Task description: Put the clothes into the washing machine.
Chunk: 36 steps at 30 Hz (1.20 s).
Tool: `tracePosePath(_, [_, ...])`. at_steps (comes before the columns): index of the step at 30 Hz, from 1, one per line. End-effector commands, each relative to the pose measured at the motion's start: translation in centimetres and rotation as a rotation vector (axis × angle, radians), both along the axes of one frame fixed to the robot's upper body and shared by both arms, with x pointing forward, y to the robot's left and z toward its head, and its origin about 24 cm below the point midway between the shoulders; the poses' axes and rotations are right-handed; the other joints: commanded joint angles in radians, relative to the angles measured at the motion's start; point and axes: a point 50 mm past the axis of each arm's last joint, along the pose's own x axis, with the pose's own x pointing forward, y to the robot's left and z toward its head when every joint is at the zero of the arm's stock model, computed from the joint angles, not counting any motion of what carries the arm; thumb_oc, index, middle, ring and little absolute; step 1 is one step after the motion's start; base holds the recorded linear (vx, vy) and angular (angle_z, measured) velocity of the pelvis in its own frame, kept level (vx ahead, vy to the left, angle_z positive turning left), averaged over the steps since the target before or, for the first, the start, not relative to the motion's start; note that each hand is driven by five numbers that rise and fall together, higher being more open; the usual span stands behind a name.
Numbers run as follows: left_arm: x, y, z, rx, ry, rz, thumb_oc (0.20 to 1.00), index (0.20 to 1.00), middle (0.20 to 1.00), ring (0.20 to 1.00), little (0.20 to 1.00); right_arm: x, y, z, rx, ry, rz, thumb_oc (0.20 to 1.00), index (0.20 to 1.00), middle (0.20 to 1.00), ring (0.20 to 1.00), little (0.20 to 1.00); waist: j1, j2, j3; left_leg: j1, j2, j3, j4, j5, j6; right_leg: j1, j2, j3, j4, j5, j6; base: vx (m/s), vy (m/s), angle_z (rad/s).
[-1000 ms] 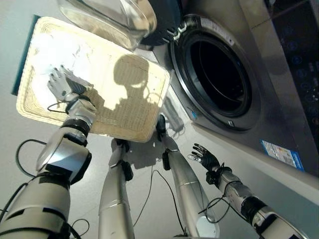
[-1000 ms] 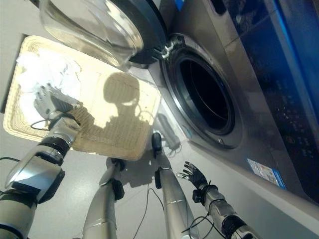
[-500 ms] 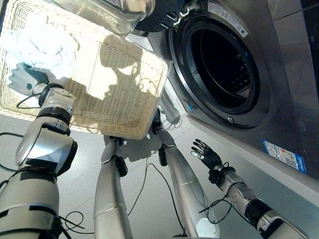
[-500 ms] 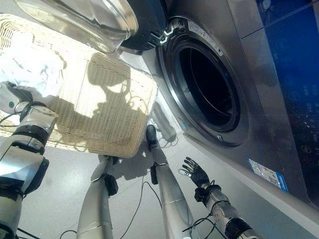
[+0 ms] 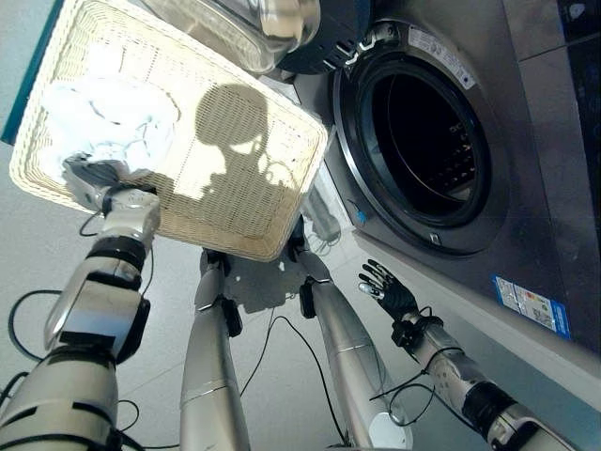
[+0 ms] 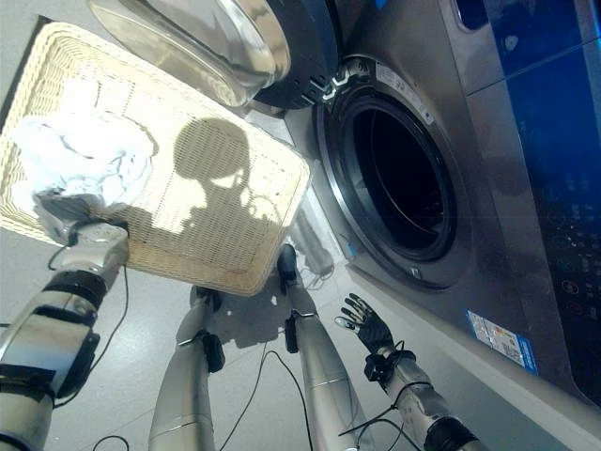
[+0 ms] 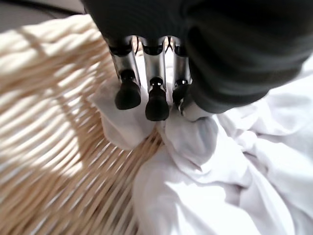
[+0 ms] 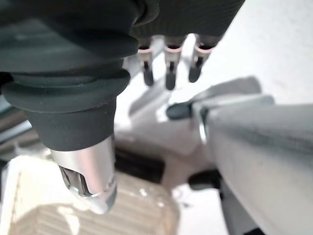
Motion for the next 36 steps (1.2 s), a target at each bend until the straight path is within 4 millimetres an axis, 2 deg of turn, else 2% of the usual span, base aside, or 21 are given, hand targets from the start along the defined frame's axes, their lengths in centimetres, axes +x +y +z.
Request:
tracePosePath(1, [-0.3, -0.9, -0.8, -0.016, -0.096, -0.142, 0.200, 0.200, 0.200, 0.200, 0.200, -1.5, -0.1, 1.3, 0.072, -0.107, -0.073, 1.000, 1.000, 1.000, 1.000, 1.000, 0.040, -0.038, -0.003, 0.099, -0.099, 0.041, 0.020, -0.126, -0.002, 0.059, 0.063, 0.013, -0.123, 0.086, 0.062, -0.04, -0.027, 0.06])
tracePosePath(3, [-0.4, -1.6, -1.3, -0.024, -0.114, -0.208, 0.200, 0.200, 0.200, 0.200, 0.200, -1.3, -0.2, 1.8, 0.077, -0.136, -0.095, 1.000, 1.000, 1.000, 1.000, 1.000, 0.046, -0.031, -0.003, 0.114, -0.098, 0.040, 0.001, -0.116, -0.003, 0.071, 0.063, 0.010, -0.125, 0.084, 0.063, -0.03, -0.028, 0.04])
tracePosePath(5, [-1.0, -4.3, -3.4, -0.066, -0.167, -0.399, 0.200, 0.200, 0.200, 0.200, 0.200, -1.2, -0.5, 3.9, 0.087, -0.255, -0.146, 1.000, 1.000, 1.000, 1.000, 1.000, 0.074, -0.003, -0.003, 0.163, -0.100, 0.025, -0.063, -0.086, -0.002, 0.108, 0.059, -0.002, -0.130, 0.076, 0.065, -0.05, -0.059, 0.05])
tracePosePath(8, [-1.6, -6.0, -4.3, -0.110, -0.219, -0.523, 0.200, 0.200, 0.200, 0.200, 0.200, -1.1, -0.7, 5.0, 0.090, -0.316, -0.170, 1.000, 1.000, 1.000, 1.000, 1.000, 0.097, 0.017, -0.003, 0.200, -0.101, 0.015, -0.100, -0.071, -0.001, 0.141, 0.052, -0.016, -0.135, 0.067, 0.065, -0.04, -0.052, 0.06])
tracePosePath(9, [-2.4, -7.5, -5.2, -0.156, -0.265, -0.649, 0.200, 0.200, 0.200, 0.200, 0.200, -0.9, -0.8, 5.9, 0.087, -0.360, -0.194, 1.000, 1.000, 1.000, 1.000, 1.000, 0.118, 0.037, -0.003, 0.232, -0.104, 0.005, -0.118, -0.065, -0.001, 0.172, 0.044, -0.028, -0.138, 0.059, 0.066, -0.07, -0.090, 0.10])
tracePosePath(13, [-4.2, -10.3, -5.5, -0.251, -0.357, -0.914, 0.200, 0.200, 0.200, 0.200, 0.200, -0.3, -1.1, 7.9, 0.008, -0.445, -0.228, 1.000, 1.000, 1.000, 1.000, 1.000, 0.158, 0.071, -0.003, 0.304, -0.108, -0.013, -0.144, -0.061, 0.002, 0.244, 0.024, -0.057, -0.135, 0.036, 0.068, -0.07, -0.068, 0.23])
tracePosePath(15, [-4.7, -11.0, -5.3, -0.277, -0.393, -1.015, 0.200, 0.200, 0.200, 0.200, 0.200, 0.0, -1.1, 8.7, -0.084, -0.491, -0.229, 1.000, 1.000, 1.000, 1.000, 1.000, 0.169, 0.085, -0.003, 0.333, -0.108, -0.018, -0.159, -0.056, 0.003, 0.272, 0.019, -0.067, -0.131, 0.026, 0.068, -0.06, -0.038, 0.14])
tracePosePath(16, [-5.4, -12.0, -5.0, -0.301, -0.417, -1.120, 0.200, 0.200, 0.200, 0.200, 0.200, 0.6, -1.4, 9.9, -0.205, -0.541, -0.237, 1.000, 1.000, 1.000, 1.000, 1.000, 0.184, 0.104, -0.003, 0.367, -0.109, -0.028, -0.172, -0.052, 0.004, 0.305, 0.013, -0.075, -0.126, 0.013, 0.068, -0.05, -0.030, 0.12])
tracePosePath(18, [-5.7, -12.3, -4.9, -0.301, -0.429, -1.168, 0.200, 0.200, 0.200, 0.200, 0.200, 0.8, -1.4, 10.5, -0.272, -0.576, -0.229, 1.000, 1.000, 1.000, 1.000, 1.000, 0.189, 0.111, -0.003, 0.379, -0.109, -0.030, -0.177, -0.050, 0.004, 0.317, 0.012, -0.079, -0.123, 0.006, 0.068, -0.04, -0.025, 0.13])
tracePosePath(19, [-6.2, -12.9, -4.5, -0.316, -0.448, -1.251, 0.200, 0.200, 0.200, 0.200, 0.200, 1.2, -1.7, 11.3, -0.382, -0.622, -0.228, 1.000, 1.000, 1.000, 1.000, 1.000, 0.200, 0.126, -0.003, 0.404, -0.111, -0.036, -0.186, -0.048, 0.005, 0.344, 0.006, -0.086, -0.120, -0.005, 0.067, -0.04, -0.019, 0.13])
tracePosePath(20, [-6.4, -13.1, -4.4, -0.319, -0.452, -1.280, 0.200, 0.200, 0.200, 0.200, 0.200, 1.4, -1.8, 11.6, -0.417, -0.632, -0.226, 1.000, 1.000, 1.000, 1.000, 1.000, 0.204, 0.131, -0.003, 0.415, -0.111, -0.038, -0.189, -0.048, 0.005, 0.354, 0.004, -0.088, -0.119, -0.009, 0.068, -0.05, -0.023, 0.13])
tracePosePath(25, [-7.4, -14.7, -2.4, -0.338, -0.509, -1.521, 0.200, 0.200, 0.200, 0.200, 0.200, 3.0, -2.2, 13.1, -0.807, -0.718, -0.175, 1.000, 1.000, 1.000, 1.000, 1.000, 0.229, 0.162, -0.003, 0.481, -0.115, -0.046, -0.203, -0.050, 0.005, 0.422, -0.012, -0.105, -0.119, -0.027, 0.070, -0.04, -0.023, 0.09])
tracePosePath(27, [-7.9, -15.9, -1.1, -0.346, -0.525, -1.684, 0.200, 0.200, 0.200, 0.200, 0.200, 4.3, -1.9, 14.2, -1.025, -0.765, -0.139, 1.000, 1.000, 1.000, 1.000, 1.000, 0.244, 0.171, -0.003, 0.509, -0.116, -0.051, -0.212, -0.051, 0.005, 0.456, -0.018, -0.114, -0.122, -0.033, 0.070, -0.05, -0.074, 0.03])
tracePosePath(32, [-8.4, -18.0, 0.4, -0.344, -0.516, -1.882, 0.200, 0.200, 0.200, 0.200, 0.200, 6.0, -0.3, 15.3, -1.232, -0.822, -0.036, 1.000, 1.000, 1.000, 1.000, 1.000, 0.262, 0.173, -0.003, 0.540, -0.116, -0.051, -0.220, -0.050, 0.004, 0.492, -0.024, -0.126, -0.129, -0.035, 0.070, -0.02, -0.047, 0.06])
tracePosePath(36, [-8.6, -19.3, 1.5, -0.325, -0.482, -1.984, 0.200, 0.200, 0.200, 0.200, 0.200, 6.6, 1.6, 16.3, -1.284, -0.888, 0.085, 1.000, 1.000, 1.000, 1.000, 1.000, 0.270, 0.171, -0.003, 0.557, -0.118, -0.053, -0.216, -0.058, 0.005, 0.513, -0.027, -0.130, -0.131, -0.038, 0.071, 0.00, -0.036, 0.07])
